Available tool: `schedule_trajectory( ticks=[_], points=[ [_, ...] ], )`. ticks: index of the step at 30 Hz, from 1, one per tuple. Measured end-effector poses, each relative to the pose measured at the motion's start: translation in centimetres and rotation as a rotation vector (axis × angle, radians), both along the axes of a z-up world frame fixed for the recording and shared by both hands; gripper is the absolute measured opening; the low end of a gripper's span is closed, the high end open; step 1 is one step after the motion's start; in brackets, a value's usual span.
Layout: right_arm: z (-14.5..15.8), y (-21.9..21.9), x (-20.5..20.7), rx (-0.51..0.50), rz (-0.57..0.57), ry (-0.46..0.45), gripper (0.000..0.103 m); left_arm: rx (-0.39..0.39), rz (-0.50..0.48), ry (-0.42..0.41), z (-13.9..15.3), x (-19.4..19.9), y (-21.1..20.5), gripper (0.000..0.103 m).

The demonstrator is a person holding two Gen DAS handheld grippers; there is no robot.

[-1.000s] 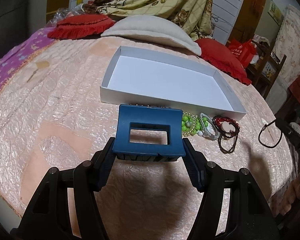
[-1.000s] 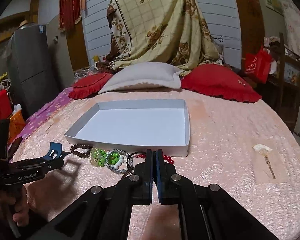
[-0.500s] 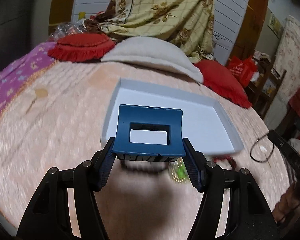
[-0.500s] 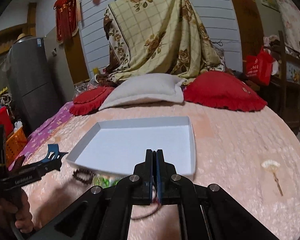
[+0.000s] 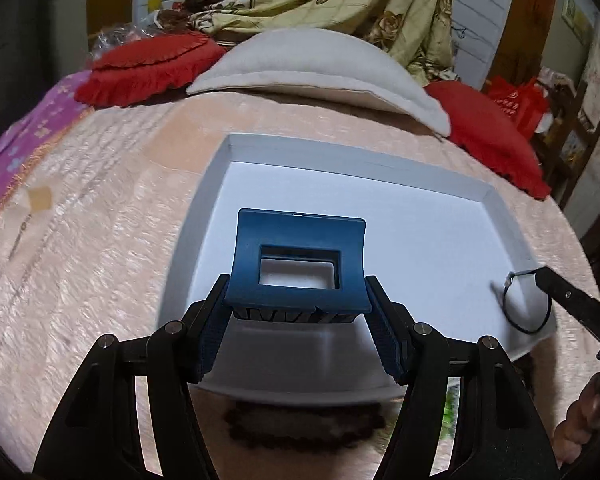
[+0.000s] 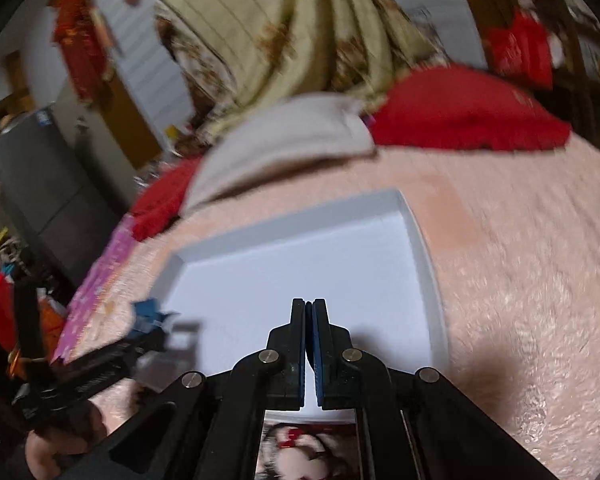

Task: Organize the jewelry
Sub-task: 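Carry the clip into the white tray and release it while the right tool drops the hair tie there, then grasp the brown wooden bead bracelet with the left tool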

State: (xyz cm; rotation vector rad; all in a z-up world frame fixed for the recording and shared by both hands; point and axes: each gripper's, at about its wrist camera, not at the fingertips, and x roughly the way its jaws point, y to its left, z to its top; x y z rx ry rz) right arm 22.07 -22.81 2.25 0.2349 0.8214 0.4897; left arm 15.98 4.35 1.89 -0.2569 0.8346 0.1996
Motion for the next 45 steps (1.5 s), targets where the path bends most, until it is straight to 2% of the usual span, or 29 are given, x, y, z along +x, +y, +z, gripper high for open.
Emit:
schedule_trajectory(
  ticks=[2, 6, 11, 13, 14, 16, 17, 18, 23, 29, 33, 38, 41, 45],
  points=[
    [-0.8, -0.5, 0.5, -0.008, -0.029, 0.033, 0.003, -0.016, 0.013, 0.029, -0.6, 0.3, 0.5, 0.064],
    [-1.1, -1.0, 0.6, -0.012, -0.053, 0.041, 0.003, -0.04, 0.025, 0.071, -1.6, 0.5, 1.0, 0.064],
    [-1.6, -2.0, 0.7, 0.024, -0.076, 0.074, 0.004, -0.007, 0.029, 0.095, -1.9, 0.6, 0.6, 0.065],
    [-1.3, -2.0, 0.6, 0.022, -0.087, 0.065, 0.005, 0.006, 0.026, 0.099, -2.0, 0.7, 0.5, 0.071],
    [-1.1, -2.0, 0.5, 0.019, -0.09, 0.056, 0.007, 0.013, 0.027, 0.099, -1.9, 0.7, 0.4, 0.074],
    [-0.6, -2.2, 0.1, 0.019, -0.093, 0.033, 0.018, 0.008, 0.033, 0.095, -1.8, 0.6, 0.6, 0.075],
    [-0.4, -2.3, 0.0, 0.018, -0.096, 0.022, 0.033, 0.003, 0.034, 0.093, -1.7, 0.6, 0.7, 0.075],
    [-0.1, -2.4, -0.1, 0.015, -0.1, 0.007, 0.043, -0.001, 0.039, 0.087, -1.6, 0.5, 0.8, 0.077],
    [1.1, -3.1, -1.2, 0.042, -0.097, -0.049, 0.043, -0.004, 0.043, 0.019, -0.1, -0.4, 1.2, 0.079],
    [2.1, -4.4, -3.8, 0.084, -0.089, -0.088, 0.043, -0.061, 0.016, -0.055, 1.5, -2.7, 2.4, 0.079],
    [2.4, -4.9, -6.3, 0.051, -0.08, -0.094, 0.043, -0.079, 0.009, -0.09, 2.3, -5.7, 3.8, 0.079],
    [2.1, -5.2, -9.8, -0.026, -0.063, -0.069, 0.043, -0.068, -0.021, -0.077, 1.9, -8.8, 4.6, 0.079],
    [1.4, -5.1, -11.6, -0.061, -0.057, -0.035, 0.043, -0.028, -0.084, -0.044, 1.0, -9.4, 3.3, 0.079],
    [1.0, -4.6, -12.7, -0.082, -0.025, -0.038, 0.043, 0.043, -0.218, -0.015, 0.2, -8.8, 0.4, 0.078]
  ],
)
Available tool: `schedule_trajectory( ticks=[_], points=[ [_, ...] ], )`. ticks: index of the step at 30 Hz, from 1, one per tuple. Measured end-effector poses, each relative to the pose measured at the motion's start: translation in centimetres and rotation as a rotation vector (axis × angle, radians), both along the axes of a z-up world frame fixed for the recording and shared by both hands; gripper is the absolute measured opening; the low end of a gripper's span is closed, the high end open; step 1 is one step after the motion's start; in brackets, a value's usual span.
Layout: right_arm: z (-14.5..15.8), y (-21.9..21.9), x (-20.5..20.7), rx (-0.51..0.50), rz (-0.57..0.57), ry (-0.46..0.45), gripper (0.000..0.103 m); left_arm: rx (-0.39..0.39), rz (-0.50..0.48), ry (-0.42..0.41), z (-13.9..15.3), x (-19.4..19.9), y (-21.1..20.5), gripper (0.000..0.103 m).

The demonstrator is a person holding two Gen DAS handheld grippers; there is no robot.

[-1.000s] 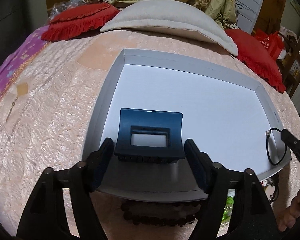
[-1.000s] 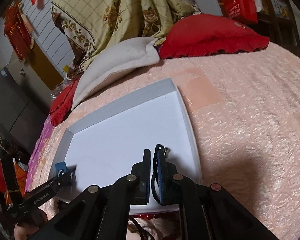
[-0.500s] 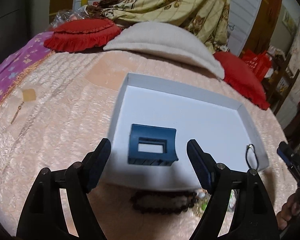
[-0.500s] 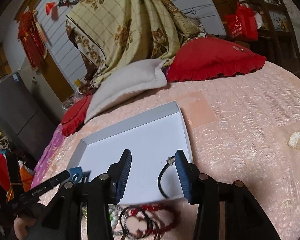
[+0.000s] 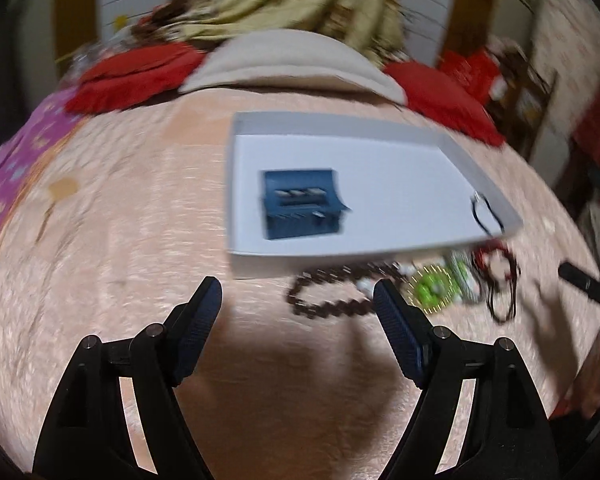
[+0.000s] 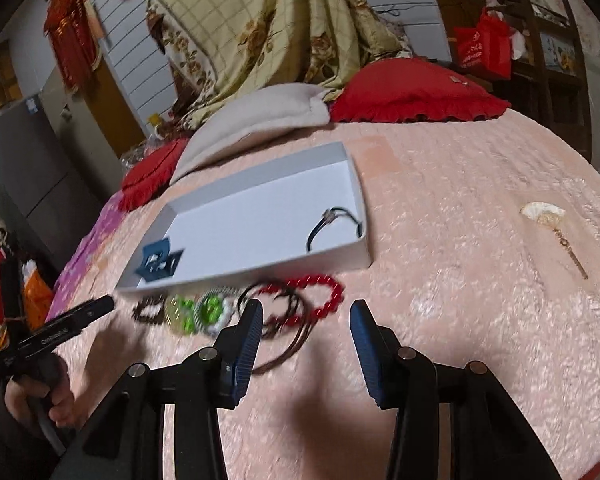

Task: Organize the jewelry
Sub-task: 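Grasp the brown wooden bead bracelet with the left tool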

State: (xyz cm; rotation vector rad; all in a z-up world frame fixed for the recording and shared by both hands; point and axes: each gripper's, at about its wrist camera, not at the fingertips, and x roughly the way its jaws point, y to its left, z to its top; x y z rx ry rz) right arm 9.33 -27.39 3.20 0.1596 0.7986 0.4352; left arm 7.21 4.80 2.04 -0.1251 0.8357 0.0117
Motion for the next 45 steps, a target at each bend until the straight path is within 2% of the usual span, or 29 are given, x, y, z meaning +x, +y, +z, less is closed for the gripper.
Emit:
schedule_trajectory(
  ticks=[2, 4, 5, 6, 9, 12, 13, 16, 17, 18, 19, 20, 23, 26, 31, 34, 38, 40, 42, 45],
  points=[
    [-0.2, 0.4, -0.1, -0.021, 0.018, -0.001, 0.043, 0.022, -0.044, 0.018, -0.6, 0.6, -1.0, 0.072],
    [-0.5, 0.6, 0.1, -0.036, 0.019, 0.009, 0.043, 0.04, -0.092, 0.057, -1.5, 1.5, -2.0, 0.061],
    [-0.6, 0.6, 0.1, -0.037, 0.018, 0.014, 0.043, 0.047, -0.106, 0.071, -1.8, 1.7, -2.3, 0.051],
    [-0.8, 0.5, 0.3, -0.035, 0.017, 0.021, 0.043, 0.058, -0.123, 0.087, -2.2, 2.0, -2.7, 0.047],
    [-0.8, 0.4, 0.4, -0.033, 0.017, 0.026, 0.043, 0.106, -0.169, 0.07, -2.2, 2.4, -3.7, 0.046],
    [-0.8, 0.5, 0.4, -0.031, 0.024, 0.026, 0.043, 0.127, -0.217, 0.11, -2.9, 2.9, -4.4, 0.046],
    [-0.8, 0.6, 0.4, -0.033, 0.028, 0.027, 0.043, 0.142, -0.227, 0.099, -3.0, 2.8, -4.7, 0.046],
    [-0.8, 0.8, 0.3, -0.035, 0.034, 0.028, 0.043, 0.106, -0.235, 0.113, -3.3, 3.1, -4.3, 0.046],
    [-0.8, 0.9, 0.3, -0.034, 0.036, 0.027, 0.043, 0.103, -0.237, 0.114, -3.2, 3.1, -4.2, 0.039],
    [-0.8, 0.9, 0.3, -0.033, 0.039, 0.025, 0.043, 0.097, -0.248, 0.114, -3.2, 3.0, -4.2, 0.018],
    [-0.7, 0.9, 0.3, -0.03, 0.043, 0.022, 0.043, 0.088, -0.263, 0.116, -3.1, 2.8, -4.3, 0.009],
    [-0.6, 1.1, 0.3, -0.028, 0.049, 0.018, 0.043, 0.078, -0.272, 0.125, -3.1, 2.6, -4.3, 0.007],
    [-0.6, 1.6, 0.0, -0.029, 0.08, 0.006, 0.043, 0.034, -0.3, 0.151, -2.8, 1.8, -4.4, 0.007],
    [-1.0, 2.3, 0.0, -0.055, 0.11, 0.006, 0.043, 0.04, -0.301, 0.12, -2.0, 0.5, -4.4, 0.007],
    [-2.7, 3.3, 0.7, -0.139, 0.116, 0.062, 0.043, -0.02, -0.196, 0.03, 0.1, -0.2, -2.2, 0.007],
    [-2.4, 3.5, 1.1, -0.145, 0.112, 0.009, 0.043, -0.043, -0.144, 0.022, 0.4, 0.3, -1.2, 0.007],
    [-1.7, 4.2, 2.1, -0.165, 0.113, -0.064, 0.042, -0.036, -0.132, 0.028, 0.4, 0.6, -1.4, 0.007],
    [-1.9, 4.5, 3.0, -0.16, 0.12, -0.059, 0.035, -0.032, -0.137, 0.029, 0.4, 0.7, -1.5, 0.007],
    [-2.5, 4.6, 3.6, -0.168, 0.112, -0.023, 0.021, -0.033, -0.142, 0.034, 0.3, 0.7, -1.6, 0.007],
    [-2.6, 5.1, 3.0, -0.194, 0.121, -0.017, 0.014, -0.03, -0.142, 0.039, 0.3, 0.7, -1.5, 0.007]
  ],
)
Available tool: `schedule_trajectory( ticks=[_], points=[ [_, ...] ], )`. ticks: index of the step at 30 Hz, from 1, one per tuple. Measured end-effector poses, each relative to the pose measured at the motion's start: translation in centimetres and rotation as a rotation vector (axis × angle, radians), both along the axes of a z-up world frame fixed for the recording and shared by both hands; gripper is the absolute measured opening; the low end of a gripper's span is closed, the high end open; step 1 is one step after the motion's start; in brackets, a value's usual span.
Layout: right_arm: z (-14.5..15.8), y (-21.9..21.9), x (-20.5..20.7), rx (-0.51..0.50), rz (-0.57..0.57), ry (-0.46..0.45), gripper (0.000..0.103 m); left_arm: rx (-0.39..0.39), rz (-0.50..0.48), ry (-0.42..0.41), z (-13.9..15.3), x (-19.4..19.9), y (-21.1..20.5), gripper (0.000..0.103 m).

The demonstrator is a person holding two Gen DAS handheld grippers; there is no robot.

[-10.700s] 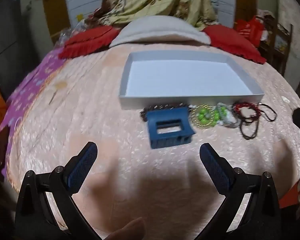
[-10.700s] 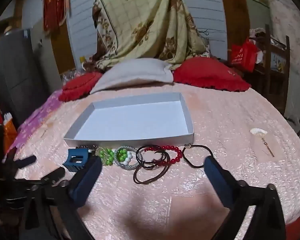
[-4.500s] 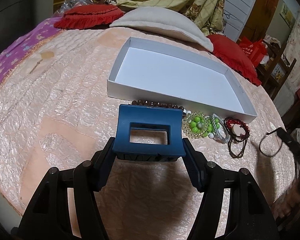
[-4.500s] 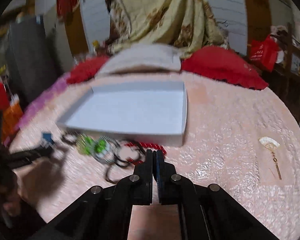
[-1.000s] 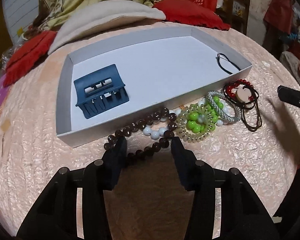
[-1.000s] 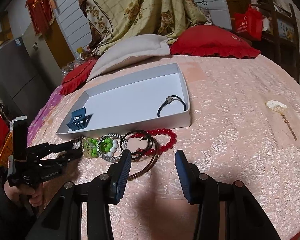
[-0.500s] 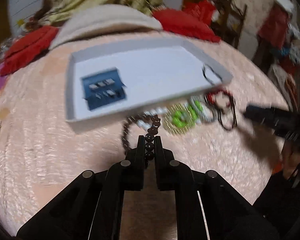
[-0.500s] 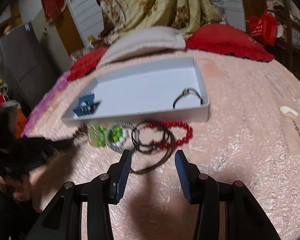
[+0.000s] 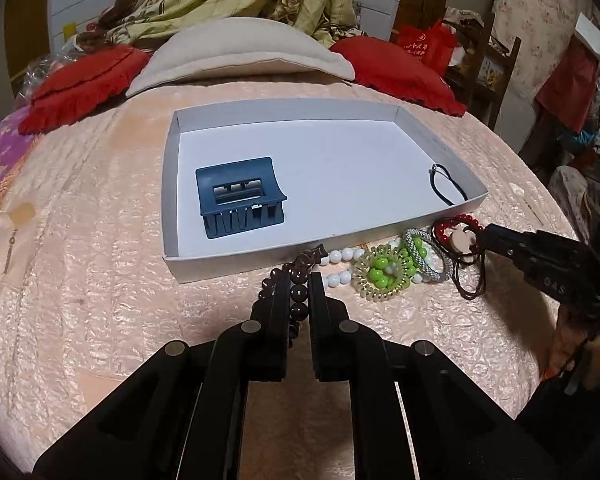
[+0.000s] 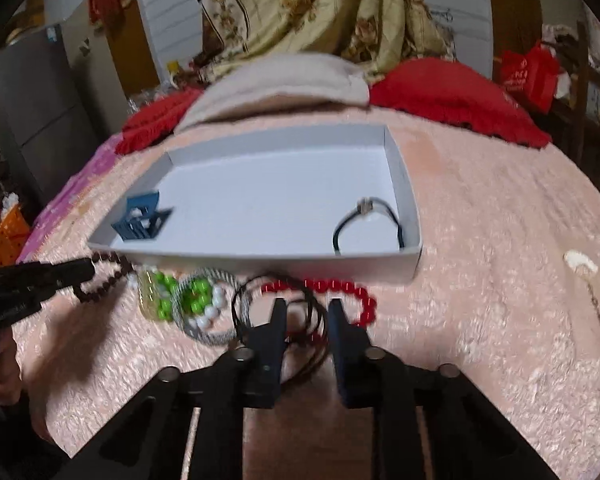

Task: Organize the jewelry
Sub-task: 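Grasp the brown wooden bead bracelet with the left tool, then grasp the red bead bracelet with the right tool while the left tool holds the brown bracelet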

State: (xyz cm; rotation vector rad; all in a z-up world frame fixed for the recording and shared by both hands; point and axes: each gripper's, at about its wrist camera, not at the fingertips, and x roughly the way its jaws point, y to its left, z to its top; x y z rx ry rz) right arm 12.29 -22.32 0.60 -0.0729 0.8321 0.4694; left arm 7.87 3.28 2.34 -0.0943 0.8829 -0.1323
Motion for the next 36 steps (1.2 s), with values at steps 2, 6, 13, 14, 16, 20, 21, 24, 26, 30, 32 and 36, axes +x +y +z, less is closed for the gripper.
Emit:
schedule_trajectory(
  ticks=[2, 6, 13, 14, 16, 20, 21, 24, 26, 30, 32, 36],
  points=[
    [0.6, 0.1, -0.8, -0.01, 0.006, -0.042, 0.014, -0.001, 0.001, 0.003, 0.0, 0.1, 0.0, 0.007],
    [-0.4, -0.9, 0.2, 0.026, -0.051, 0.036, 0.015, -0.001, -0.006, 0.003, 0.0, 0.3, -0.4, 0.007],
    [-0.8, 0.3, 0.3, 0.006, -0.02, 0.049, 0.0, 0.012, -0.014, 0.011, -0.2, 0.4, -0.6, 0.007],
    [-0.5, 0.4, -0.2, -0.002, -0.014, 0.032, 0.0, 0.011, -0.012, 0.011, -0.2, 0.4, -0.6, 0.007],
    [0.6, 0.1, -1.3, -0.004, -0.02, -0.026, 0.0, 0.007, -0.006, 0.009, -0.2, 0.4, -0.4, 0.007],
    [2.1, -1.9, -2.1, 0.055, -0.048, -0.073, 0.0, 0.009, -0.007, 0.01, -0.1, 0.4, -0.3, 0.007],
    [2.3, -2.4, -2.1, 0.068, -0.06, -0.077, 0.0, 0.009, -0.008, 0.01, -0.2, 0.3, -0.3, 0.007],
    [2.0, -2.6, -1.2, 0.106, -0.063, -0.048, 0.0, 0.012, -0.006, 0.01, -0.2, 0.3, -0.5, 0.007],
    [1.5, -2.3, -0.7, 0.126, -0.069, -0.02, 0.0, 0.015, -0.007, 0.01, -0.2, 0.3, -0.5, 0.007],
    [0.3, -0.3, -0.2, 0.04, -0.054, 0.01, 0.012, 0.023, -0.007, 0.014, -0.3, 0.4, -0.5, 0.007],
    [-0.2, 0.0, -0.2, 0.026, -0.042, 0.026, 0.012, 0.019, -0.006, 0.013, -0.3, 0.5, -0.4, 0.007],
    [-0.6, 0.1, -0.1, 0.021, -0.036, 0.043, 0.012, 0.016, -0.011, 0.01, -0.2, 0.5, -0.5, 0.007]
  ],
)
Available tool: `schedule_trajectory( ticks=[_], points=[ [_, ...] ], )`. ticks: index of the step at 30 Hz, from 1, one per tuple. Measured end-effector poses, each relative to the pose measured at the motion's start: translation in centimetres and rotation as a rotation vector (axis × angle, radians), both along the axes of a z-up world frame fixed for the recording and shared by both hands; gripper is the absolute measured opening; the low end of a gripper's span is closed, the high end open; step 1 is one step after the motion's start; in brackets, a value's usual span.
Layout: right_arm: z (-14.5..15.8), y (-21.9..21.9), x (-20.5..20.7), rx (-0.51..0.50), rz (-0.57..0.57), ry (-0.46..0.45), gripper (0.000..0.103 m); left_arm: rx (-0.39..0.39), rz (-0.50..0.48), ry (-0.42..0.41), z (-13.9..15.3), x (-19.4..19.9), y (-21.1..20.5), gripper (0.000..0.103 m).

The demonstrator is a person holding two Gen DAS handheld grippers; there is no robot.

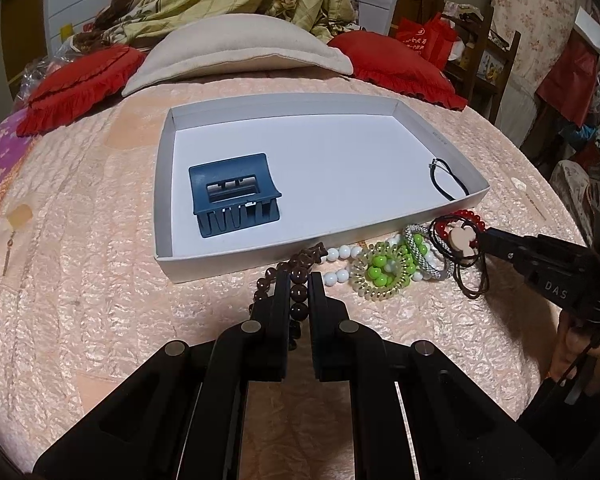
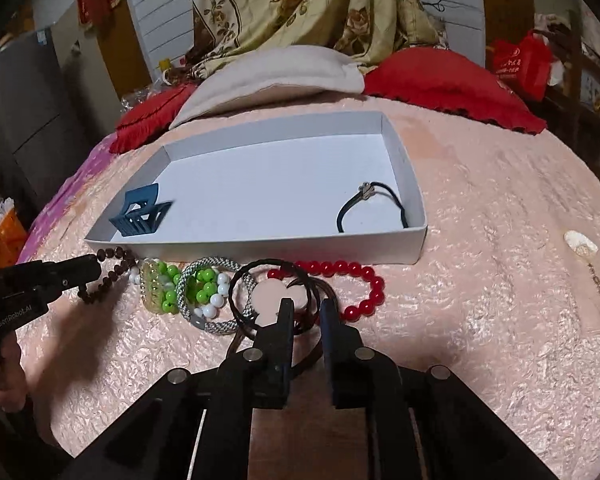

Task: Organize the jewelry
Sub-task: 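Grasp the red bead bracelet with the right tool while the left tool holds the brown bracelet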

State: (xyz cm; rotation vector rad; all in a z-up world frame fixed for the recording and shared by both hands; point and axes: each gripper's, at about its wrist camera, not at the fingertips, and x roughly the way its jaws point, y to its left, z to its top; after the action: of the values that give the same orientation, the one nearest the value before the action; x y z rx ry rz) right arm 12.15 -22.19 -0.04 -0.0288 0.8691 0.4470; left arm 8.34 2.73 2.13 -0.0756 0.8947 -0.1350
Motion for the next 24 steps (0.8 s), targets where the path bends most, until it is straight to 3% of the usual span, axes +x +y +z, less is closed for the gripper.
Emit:
schedule_trajectory(
  ticks=[7, 8, 10, 15, 21, 23, 24],
  points=[
    [-0.6, 0.6, 0.3, -0.001, 0.013, 0.025, 0.012, 0.004, -0.001, 0.005, -0.1, 0.0, 0.0, 0.007],
    [-0.5, 0.6, 0.2, 0.002, 0.014, 0.019, 0.012, 0.004, 0.0, 0.006, -0.1, 0.0, 0.0, 0.007],
    [0.0, 0.5, -0.2, 0.003, 0.03, -0.008, 0.0, 0.005, -0.001, 0.006, -0.1, 0.1, -0.1, 0.007],
    [1.1, 0.1, -1.5, -0.007, 0.029, -0.061, 0.0, 0.007, -0.004, 0.007, -0.2, 0.0, -0.3, 0.007],
    [2.5, -0.7, -1.4, 0.056, 0.022, -0.115, 0.0, 0.006, -0.005, 0.01, -0.2, 0.1, -0.4, 0.007],
    [2.5, 0.9, -0.4, 0.013, 0.048, -0.142, 0.006, 0.007, -0.008, 0.01, -0.2, 0.2, -0.5, 0.007],
    [2.3, 1.5, -0.1, -0.013, 0.067, -0.144, 0.019, 0.009, -0.01, 0.012, -0.3, 0.2, -0.6, 0.007]
  ],
)
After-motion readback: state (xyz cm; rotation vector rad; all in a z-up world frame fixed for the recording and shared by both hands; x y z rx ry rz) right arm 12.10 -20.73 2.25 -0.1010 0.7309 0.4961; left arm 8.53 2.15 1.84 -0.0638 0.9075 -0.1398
